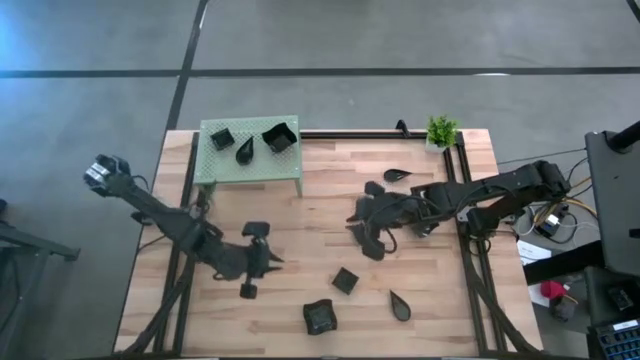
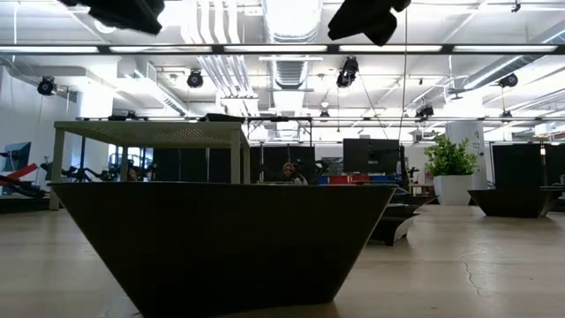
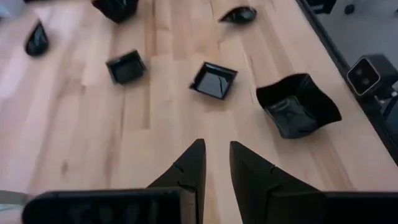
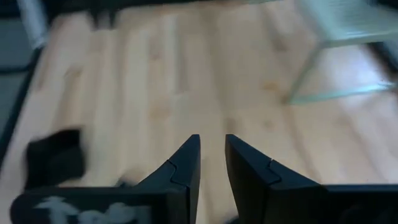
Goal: Pick & Place Mini shaped plates
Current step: Stack the black distorted square plate on top of the black distorted square plate on the shelf
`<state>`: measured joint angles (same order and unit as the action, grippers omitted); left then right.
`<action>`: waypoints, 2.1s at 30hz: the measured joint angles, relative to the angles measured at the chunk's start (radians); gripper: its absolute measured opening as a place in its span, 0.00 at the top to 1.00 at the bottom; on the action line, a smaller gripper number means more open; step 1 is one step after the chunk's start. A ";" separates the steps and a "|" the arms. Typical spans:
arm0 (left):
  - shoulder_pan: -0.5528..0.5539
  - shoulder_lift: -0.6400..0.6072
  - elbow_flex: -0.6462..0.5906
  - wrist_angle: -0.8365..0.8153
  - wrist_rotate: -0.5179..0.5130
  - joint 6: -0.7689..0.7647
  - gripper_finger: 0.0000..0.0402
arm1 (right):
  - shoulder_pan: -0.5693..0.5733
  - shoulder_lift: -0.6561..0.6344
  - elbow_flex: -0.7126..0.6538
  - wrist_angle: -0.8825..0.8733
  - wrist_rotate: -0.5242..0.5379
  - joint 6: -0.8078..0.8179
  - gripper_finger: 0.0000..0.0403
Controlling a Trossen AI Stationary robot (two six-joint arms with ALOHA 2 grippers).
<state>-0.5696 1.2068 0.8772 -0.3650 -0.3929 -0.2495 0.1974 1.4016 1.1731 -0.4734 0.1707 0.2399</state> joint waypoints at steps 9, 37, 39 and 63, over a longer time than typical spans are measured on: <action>-0.018 0.126 0.002 0.088 0.004 -0.032 0.83 | 0.119 0.137 -0.007 0.016 -0.097 -0.108 0.85; -0.078 0.150 0.001 0.128 0.014 -0.020 0.83 | 0.211 0.603 0.062 0.484 -0.269 -0.090 0.86; -0.079 0.150 0.001 0.128 0.014 -0.020 0.83 | 0.211 0.620 0.073 0.482 -0.269 -0.092 0.86; -0.083 0.149 0.001 0.133 0.014 -0.023 0.83 | 0.208 0.628 0.062 0.469 -0.194 -0.091 0.87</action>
<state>-0.6529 1.3556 0.8783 -0.2321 -0.3788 -0.2728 0.4057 2.0300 1.2353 -0.0045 -0.0231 0.1488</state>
